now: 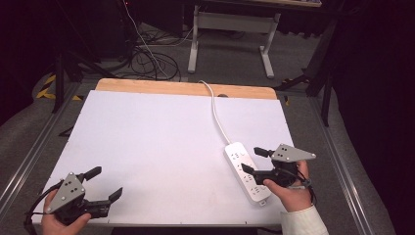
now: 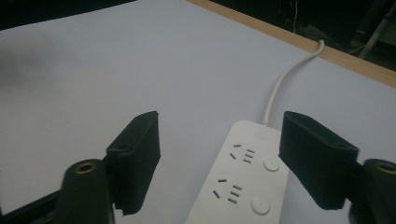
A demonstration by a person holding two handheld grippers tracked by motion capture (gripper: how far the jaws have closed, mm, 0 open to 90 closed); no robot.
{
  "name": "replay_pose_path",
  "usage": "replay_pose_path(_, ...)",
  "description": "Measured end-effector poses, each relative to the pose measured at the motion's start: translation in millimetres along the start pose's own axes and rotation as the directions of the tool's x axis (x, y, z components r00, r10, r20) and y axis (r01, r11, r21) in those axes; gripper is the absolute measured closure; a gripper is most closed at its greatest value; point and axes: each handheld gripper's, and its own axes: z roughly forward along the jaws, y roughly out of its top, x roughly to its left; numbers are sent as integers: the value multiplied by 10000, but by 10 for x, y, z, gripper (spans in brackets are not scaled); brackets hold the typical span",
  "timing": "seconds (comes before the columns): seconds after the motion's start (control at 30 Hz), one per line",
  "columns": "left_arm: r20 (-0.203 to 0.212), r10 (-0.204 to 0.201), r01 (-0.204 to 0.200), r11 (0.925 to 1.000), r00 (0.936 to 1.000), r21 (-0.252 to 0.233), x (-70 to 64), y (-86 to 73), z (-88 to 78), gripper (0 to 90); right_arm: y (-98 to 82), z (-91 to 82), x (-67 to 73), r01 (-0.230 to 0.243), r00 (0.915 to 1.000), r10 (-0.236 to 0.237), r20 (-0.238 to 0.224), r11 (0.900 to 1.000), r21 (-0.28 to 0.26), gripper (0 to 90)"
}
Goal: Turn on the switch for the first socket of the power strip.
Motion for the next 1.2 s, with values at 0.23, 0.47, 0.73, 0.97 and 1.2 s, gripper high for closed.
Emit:
replay_pose_path(0.23, -5, -13, 13, 10000, 10000, 19, 1, -2, 3, 98, 17, 72, -112, -389, 9992, 387, 78, 9988, 303, 519)
replay_pose_path(0.47, -2, -71, 71, 10000, 10000, 19, -1, -3, 5, 99, 31, 180, -180, -574, 9983, 572, 69, 9975, 402, 761)
replay_pose_path(0.73, -9, -23, 23, 10000, 10000, 58, 5, -4, 8, 99, 15, 362, -246, -449, 9989, 435, 161, 9942, 981, 900)
replay_pose_path(0.97, -13, -34, 34, 10000, 10000, 60, 5, -4, 7, 99, -2, 476, -303, -481, 9968, 393, 702, 9906, 1283, 900)
replay_pose_path(1.2, 0, -43, 43, 10000, 10000, 63, 5, -6, 9, 99, -39, 567, -338, -530, 9942, 355, 1015, 9832, 1748, 900)
